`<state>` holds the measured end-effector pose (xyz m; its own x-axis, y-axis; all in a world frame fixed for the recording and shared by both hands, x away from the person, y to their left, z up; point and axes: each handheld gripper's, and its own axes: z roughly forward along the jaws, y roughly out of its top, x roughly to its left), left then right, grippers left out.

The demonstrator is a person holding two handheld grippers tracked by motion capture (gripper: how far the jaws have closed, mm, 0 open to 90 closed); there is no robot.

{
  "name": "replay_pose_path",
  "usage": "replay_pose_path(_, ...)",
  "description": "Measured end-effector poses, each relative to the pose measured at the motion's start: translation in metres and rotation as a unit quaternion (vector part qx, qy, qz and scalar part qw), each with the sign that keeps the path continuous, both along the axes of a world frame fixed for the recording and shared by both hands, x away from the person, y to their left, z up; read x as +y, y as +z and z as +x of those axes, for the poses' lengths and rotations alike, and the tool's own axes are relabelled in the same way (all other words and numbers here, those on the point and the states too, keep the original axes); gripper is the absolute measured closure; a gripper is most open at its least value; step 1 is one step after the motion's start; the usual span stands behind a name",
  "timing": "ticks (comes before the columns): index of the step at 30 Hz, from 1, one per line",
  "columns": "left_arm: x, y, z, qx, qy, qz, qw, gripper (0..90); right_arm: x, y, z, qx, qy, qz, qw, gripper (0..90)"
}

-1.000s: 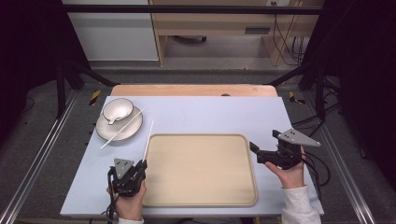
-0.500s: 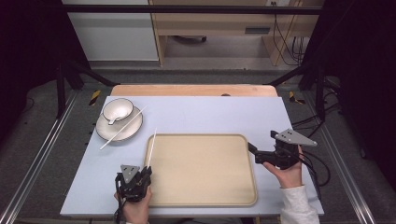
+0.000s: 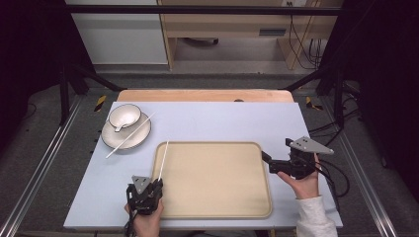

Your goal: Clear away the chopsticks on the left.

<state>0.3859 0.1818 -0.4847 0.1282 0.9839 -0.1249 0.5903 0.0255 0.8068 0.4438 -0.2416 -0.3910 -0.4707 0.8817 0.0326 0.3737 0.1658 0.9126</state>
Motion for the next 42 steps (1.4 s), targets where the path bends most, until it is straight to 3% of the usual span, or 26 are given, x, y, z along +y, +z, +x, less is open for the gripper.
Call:
replay_pose_path(30,-0.002,0.0,0.005,0.015,0.001,0.016,0.9998,79.6,-0.001,0.001,-0.001,-0.003,0.0,0.001,1.0,4.6)
replay_pose_path(36,0.0,0.006,0.005,0.004,-0.011,0.017,0.9998,74.7,-0.002,0.002,-0.001,-0.004,-0.002,0.002,1.0,4.6)
replay_pose_path(41,0.006,0.017,0.007,-0.014,-0.029,0.007,0.9995,65.9,-0.003,0.003,-0.002,-0.006,-0.002,0.005,1.0,4.6)
replay_pose_path(42,0.008,0.023,0.009,-0.027,-0.042,-0.002,0.9988,64.1,-0.004,0.003,-0.003,-0.007,-0.003,0.005,1.0,4.5)
